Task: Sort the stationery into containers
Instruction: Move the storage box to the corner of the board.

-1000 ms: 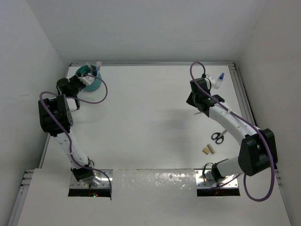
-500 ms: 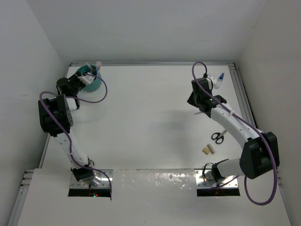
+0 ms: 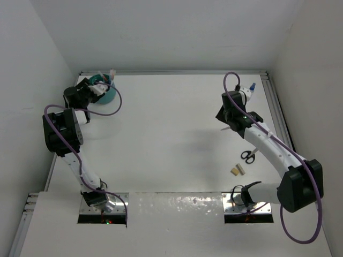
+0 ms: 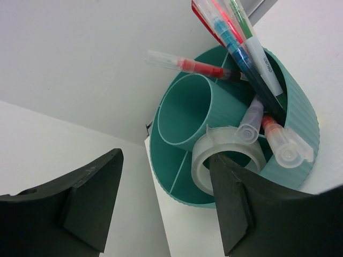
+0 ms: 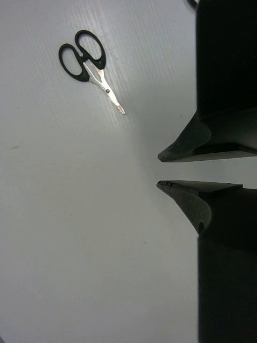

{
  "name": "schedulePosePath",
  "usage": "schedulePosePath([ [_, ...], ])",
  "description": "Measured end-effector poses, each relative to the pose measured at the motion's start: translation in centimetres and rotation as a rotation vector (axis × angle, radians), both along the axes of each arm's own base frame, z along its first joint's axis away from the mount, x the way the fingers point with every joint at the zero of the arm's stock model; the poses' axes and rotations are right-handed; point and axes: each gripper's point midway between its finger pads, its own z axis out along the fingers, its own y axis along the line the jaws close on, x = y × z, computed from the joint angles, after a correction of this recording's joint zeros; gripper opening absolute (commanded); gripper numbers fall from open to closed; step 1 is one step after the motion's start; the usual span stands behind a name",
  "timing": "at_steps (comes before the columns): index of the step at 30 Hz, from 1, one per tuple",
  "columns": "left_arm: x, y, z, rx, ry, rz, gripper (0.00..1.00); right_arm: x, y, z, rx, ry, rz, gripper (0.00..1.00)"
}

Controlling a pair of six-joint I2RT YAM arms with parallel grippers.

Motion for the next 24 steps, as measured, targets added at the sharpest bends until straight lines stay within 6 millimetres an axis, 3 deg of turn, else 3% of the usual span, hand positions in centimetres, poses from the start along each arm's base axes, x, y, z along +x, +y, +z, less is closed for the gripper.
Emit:
schedulePosePath([
  [4,0.3,0.1,0.7,0.003,-0.012,0.001,0.69,-0.4,-0.3,0.1,-0.004,0.003,-0.004,0.2],
  [9,0.9,0.5,1.8,-0.003,-0.029,0.014,0.92,-0.7,-0.5,0.2,-0.01,0.005,-0.008,0.2],
  [24,1.6,0.6,1.5,0.041,0.119,-0.064,1.0,-0.8,-0.6,0.6,-0.019,-0.006,-0.014,0.2],
])
